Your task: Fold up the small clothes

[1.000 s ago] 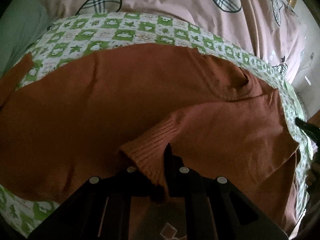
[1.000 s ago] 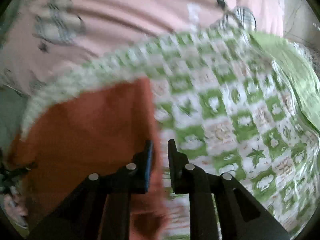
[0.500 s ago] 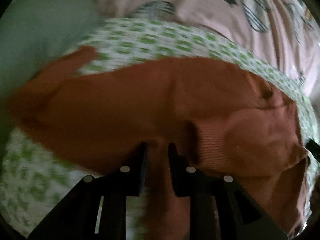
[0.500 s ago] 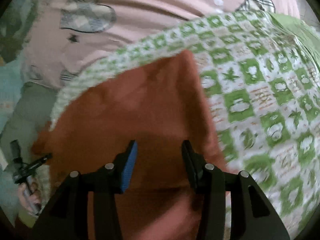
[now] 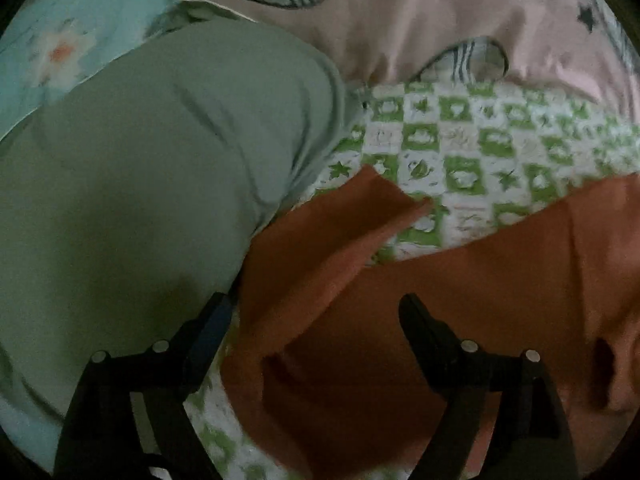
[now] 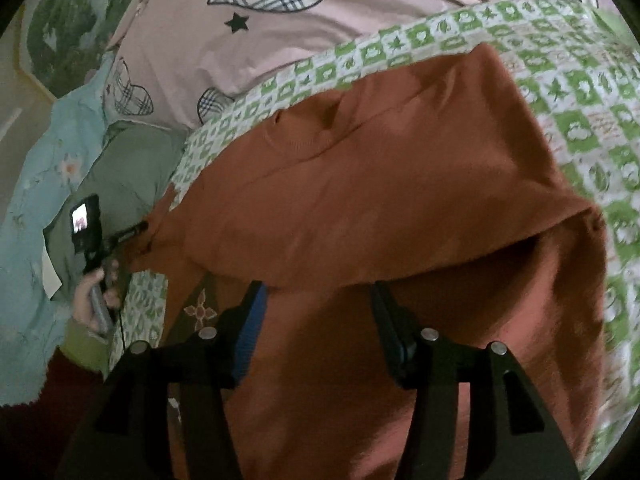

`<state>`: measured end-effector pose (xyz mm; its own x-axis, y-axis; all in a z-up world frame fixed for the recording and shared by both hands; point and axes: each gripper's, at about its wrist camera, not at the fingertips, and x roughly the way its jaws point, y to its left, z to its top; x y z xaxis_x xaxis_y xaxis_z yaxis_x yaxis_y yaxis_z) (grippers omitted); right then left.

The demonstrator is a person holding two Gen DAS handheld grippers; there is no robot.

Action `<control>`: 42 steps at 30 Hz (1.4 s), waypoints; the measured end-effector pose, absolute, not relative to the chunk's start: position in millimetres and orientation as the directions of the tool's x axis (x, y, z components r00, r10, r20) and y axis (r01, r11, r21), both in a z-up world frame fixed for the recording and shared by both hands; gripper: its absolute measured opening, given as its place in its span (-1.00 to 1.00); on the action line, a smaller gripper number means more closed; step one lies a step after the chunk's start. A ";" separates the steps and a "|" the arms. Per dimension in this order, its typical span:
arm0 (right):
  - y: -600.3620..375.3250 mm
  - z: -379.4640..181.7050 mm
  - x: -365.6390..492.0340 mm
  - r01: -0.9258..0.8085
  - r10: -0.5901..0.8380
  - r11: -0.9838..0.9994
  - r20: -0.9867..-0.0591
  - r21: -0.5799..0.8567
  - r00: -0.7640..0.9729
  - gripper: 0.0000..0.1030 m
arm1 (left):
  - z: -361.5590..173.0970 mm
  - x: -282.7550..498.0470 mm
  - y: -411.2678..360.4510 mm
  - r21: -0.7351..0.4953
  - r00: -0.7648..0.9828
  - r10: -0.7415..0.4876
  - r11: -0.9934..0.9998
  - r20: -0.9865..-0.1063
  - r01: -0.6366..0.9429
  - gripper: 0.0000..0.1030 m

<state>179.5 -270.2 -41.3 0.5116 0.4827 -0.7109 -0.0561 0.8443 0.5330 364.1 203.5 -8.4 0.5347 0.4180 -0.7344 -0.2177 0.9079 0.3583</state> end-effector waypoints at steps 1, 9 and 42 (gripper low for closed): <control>-269.7 -43.5 180.1 -0.052 0.484 0.844 -0.714 0.535 0.507 0.08 | -14.4 371.9 206.0 0.381 0.521 0.429 0.902 -0.738 -0.203 0.68; -260.1 -48.6 181.4 -0.059 0.497 0.839 -0.718 0.541 0.488 0.08 | -36.7 395.2 226.7 0.253 0.476 0.301 0.954 -0.826 -0.164 -0.95; -316.5 -38.6 178.2 0.069 0.468 0.768 -0.632 0.637 0.618 0.08 | -38.3 291.9 -106.5 -0.226 0.487 -0.383 0.909 -0.785 0.350 -0.60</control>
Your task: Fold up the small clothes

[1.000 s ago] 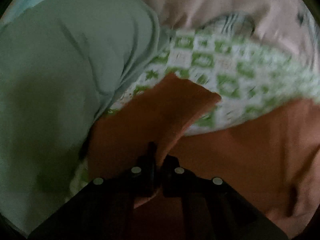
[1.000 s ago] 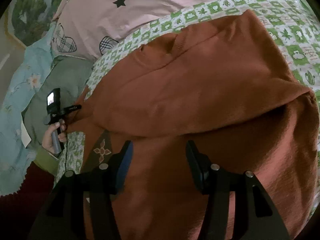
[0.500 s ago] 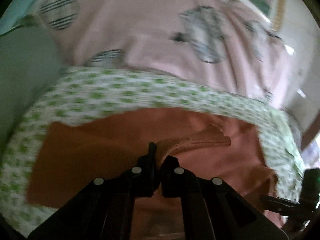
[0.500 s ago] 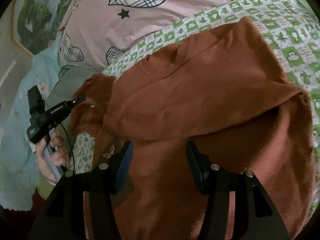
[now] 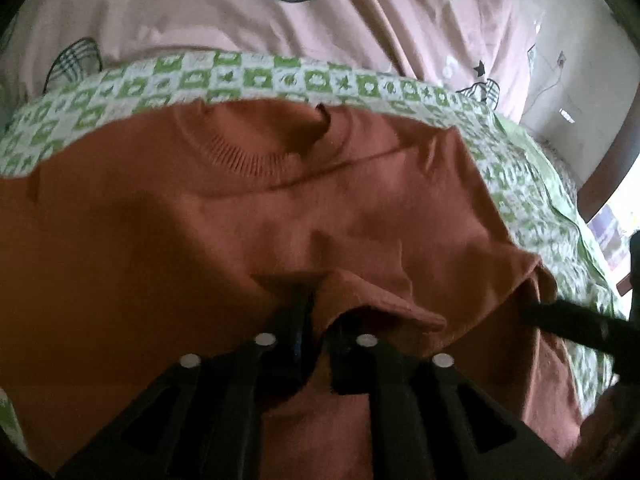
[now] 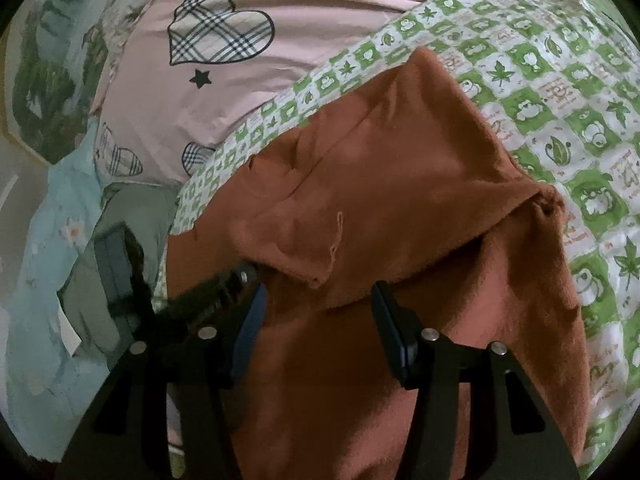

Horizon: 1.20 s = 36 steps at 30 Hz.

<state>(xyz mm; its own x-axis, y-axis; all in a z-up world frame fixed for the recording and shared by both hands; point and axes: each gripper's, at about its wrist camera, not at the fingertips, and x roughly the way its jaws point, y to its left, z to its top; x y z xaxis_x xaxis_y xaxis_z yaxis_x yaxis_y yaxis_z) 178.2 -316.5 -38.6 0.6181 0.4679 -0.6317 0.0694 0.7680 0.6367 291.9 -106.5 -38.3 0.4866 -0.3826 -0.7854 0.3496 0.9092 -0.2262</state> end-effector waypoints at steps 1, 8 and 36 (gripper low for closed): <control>-314.8 -38.5 181.1 0.069 0.469 0.767 -0.630 0.638 0.619 0.08 | -37.7 286.5 -99.7 -0.235 0.485 -0.387 0.908 -0.784 0.346 -0.49; -295.7 -50.6 214.6 0.082 0.464 0.786 -0.672 0.613 0.577 0.09 | -20.6 237.7 -32.9 -0.195 0.563 -0.317 0.944 -0.763 0.267 -0.04; -351.1 -42.5 244.5 0.143 0.286 0.862 -0.700 0.487 0.655 -0.93 | -43.4 271.7 134.0 -0.214 0.596 -0.014 0.940 -0.803 -0.266 -0.09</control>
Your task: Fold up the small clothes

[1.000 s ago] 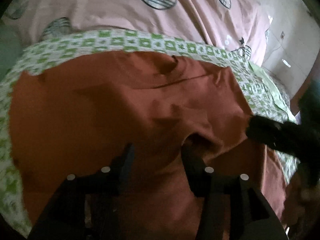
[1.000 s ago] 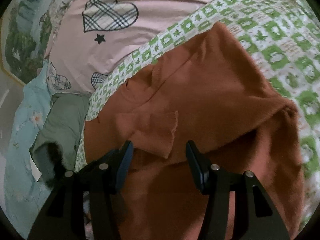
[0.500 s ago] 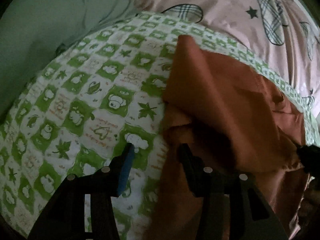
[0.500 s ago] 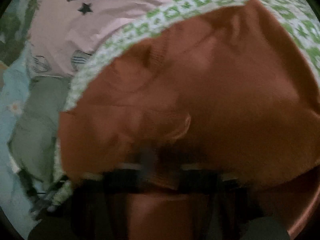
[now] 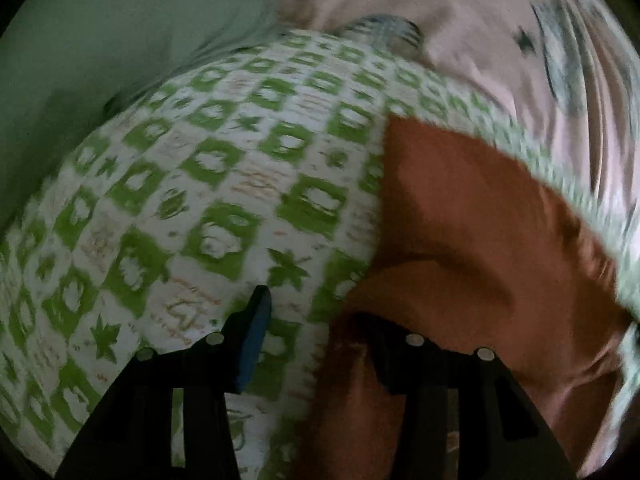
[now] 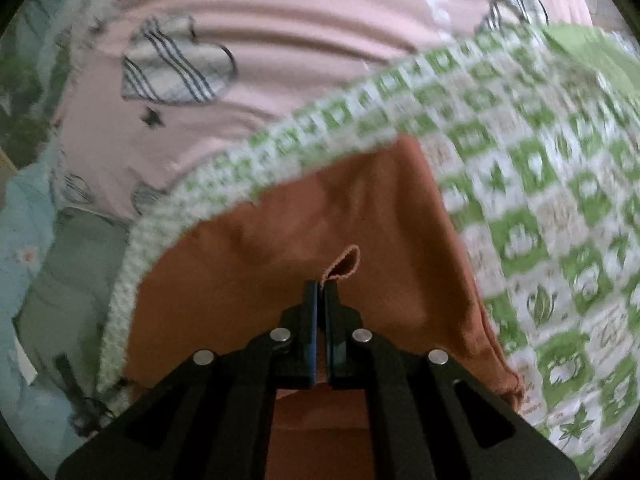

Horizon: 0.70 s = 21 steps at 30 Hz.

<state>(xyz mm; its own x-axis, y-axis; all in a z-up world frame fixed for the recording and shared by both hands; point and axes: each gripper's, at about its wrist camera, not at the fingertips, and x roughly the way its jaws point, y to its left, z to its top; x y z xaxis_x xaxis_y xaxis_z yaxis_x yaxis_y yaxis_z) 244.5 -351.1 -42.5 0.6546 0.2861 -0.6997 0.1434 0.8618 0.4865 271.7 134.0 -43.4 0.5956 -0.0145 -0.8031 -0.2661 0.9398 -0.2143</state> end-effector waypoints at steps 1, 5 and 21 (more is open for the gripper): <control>-353.1 -45.6 243.3 0.149 0.288 0.857 -0.700 0.492 0.654 -0.93 | -44.4 268.8 138.4 -0.246 0.603 -0.034 0.930 -0.797 -0.273 -0.09; -352.9 -31.3 242.9 0.115 0.305 0.852 -0.664 0.510 0.683 -0.93 | -42.4 258.8 129.8 -0.195 0.616 0.005 0.947 -0.787 -0.257 -0.10; -351.0 -39.3 231.2 0.265 0.095 0.891 -0.721 0.370 0.687 -0.93 | -47.4 254.6 129.3 -0.187 0.619 0.016 0.947 -0.785 -0.262 -0.06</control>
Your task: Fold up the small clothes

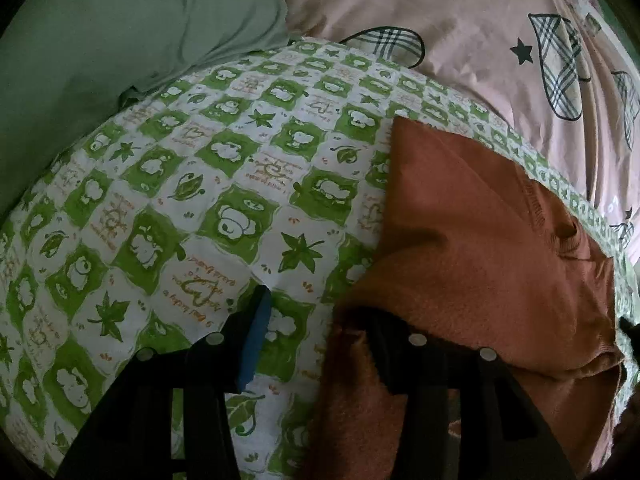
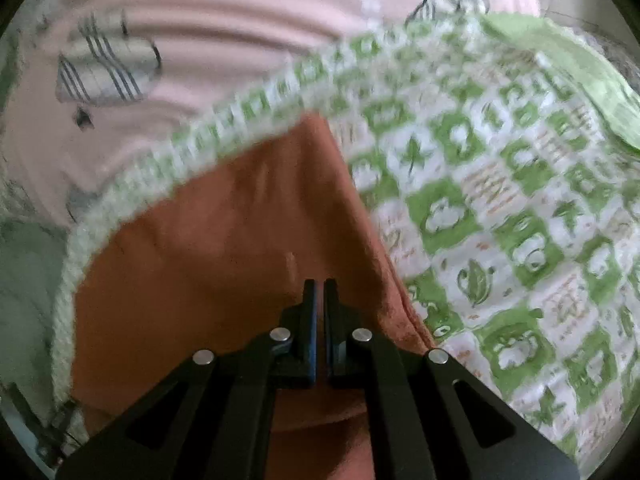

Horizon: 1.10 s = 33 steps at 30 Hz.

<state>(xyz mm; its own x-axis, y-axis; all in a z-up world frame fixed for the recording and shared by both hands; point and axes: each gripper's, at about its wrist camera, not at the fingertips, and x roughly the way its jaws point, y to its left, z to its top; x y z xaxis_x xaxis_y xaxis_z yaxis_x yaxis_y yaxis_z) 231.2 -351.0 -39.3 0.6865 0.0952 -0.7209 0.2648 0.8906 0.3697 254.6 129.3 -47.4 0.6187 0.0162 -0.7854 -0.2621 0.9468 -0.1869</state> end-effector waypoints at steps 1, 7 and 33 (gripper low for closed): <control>-341.6 -34.4 231.4 0.208 0.145 0.896 -0.700 0.393 0.699 -0.93 | -47.5 255.1 127.7 -0.175 0.617 0.026 0.949 -0.787 -0.263 -0.06; -294.7 -80.4 257.8 0.069 0.252 0.941 -0.821 0.331 0.512 -0.92 | -47.9 256.5 128.7 -0.168 0.615 0.029 0.951 -0.788 -0.260 -0.05; -414.1 -62.9 55.2 0.205 0.293 0.855 -0.771 0.476 0.566 -0.84 | -43.6 104.0 125.5 -0.282 0.471 -0.277 0.957 -0.838 0.060 0.37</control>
<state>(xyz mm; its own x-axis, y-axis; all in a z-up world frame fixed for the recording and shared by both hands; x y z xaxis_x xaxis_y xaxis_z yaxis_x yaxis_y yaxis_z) 55.2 -414.1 -62.9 0.5659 0.2929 -0.7707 0.2052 0.8553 0.4757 104.0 125.5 -43.6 0.4710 -0.2766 -0.8376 0.0601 0.9574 -0.2824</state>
